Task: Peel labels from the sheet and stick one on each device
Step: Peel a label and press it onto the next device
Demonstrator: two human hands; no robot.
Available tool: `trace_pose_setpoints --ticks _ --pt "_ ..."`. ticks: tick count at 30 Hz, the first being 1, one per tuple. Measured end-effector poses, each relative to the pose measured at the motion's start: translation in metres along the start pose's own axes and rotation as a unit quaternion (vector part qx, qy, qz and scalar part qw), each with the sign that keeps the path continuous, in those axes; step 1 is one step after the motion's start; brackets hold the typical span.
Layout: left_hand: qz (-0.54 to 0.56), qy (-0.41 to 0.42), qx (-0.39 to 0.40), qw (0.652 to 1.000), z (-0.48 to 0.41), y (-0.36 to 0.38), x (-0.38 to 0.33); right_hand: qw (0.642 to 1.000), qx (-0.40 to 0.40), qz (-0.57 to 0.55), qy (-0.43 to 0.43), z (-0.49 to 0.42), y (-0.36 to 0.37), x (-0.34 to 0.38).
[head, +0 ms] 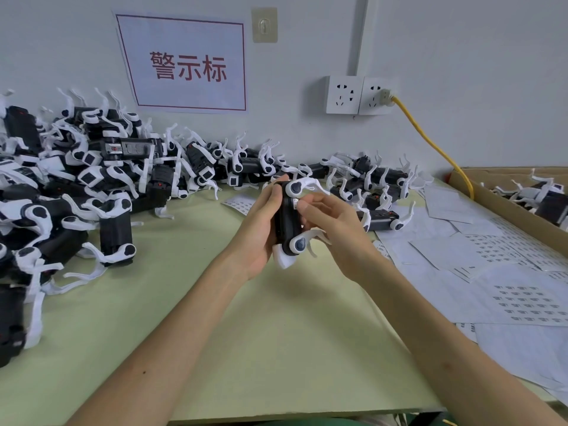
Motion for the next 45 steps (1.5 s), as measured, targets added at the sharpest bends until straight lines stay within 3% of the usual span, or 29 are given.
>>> trace_pose_setpoints --ticks 15,24,31,45 --pt "-0.006 -0.079 0.082 0.993 0.007 0.012 0.013 0.995 0.1 -0.024 0.009 0.0 0.013 -0.001" --pt "0.037 -0.065 0.083 0.994 0.006 0.018 0.012 0.996 0.051 -0.068 0.014 -0.003 0.005 -0.003" --pt "0.046 -0.064 0.099 0.992 0.008 0.021 0.011 0.998 0.046 0.028 -0.018 0.002 0.009 0.004" --pt "0.048 -0.086 0.072 0.993 0.005 0.013 0.017 0.997 0.077 0.015 0.004 0.001 0.013 0.002"
Point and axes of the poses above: each hand's wrist, its own z-axis away from the middle knuckle, its own y-axis out of the palm, x = y × z, the point moved 10 cm from there along -z, towards the middle knuckle, and after that the axes turned 9 degrees about x, right-handed, at the moved point
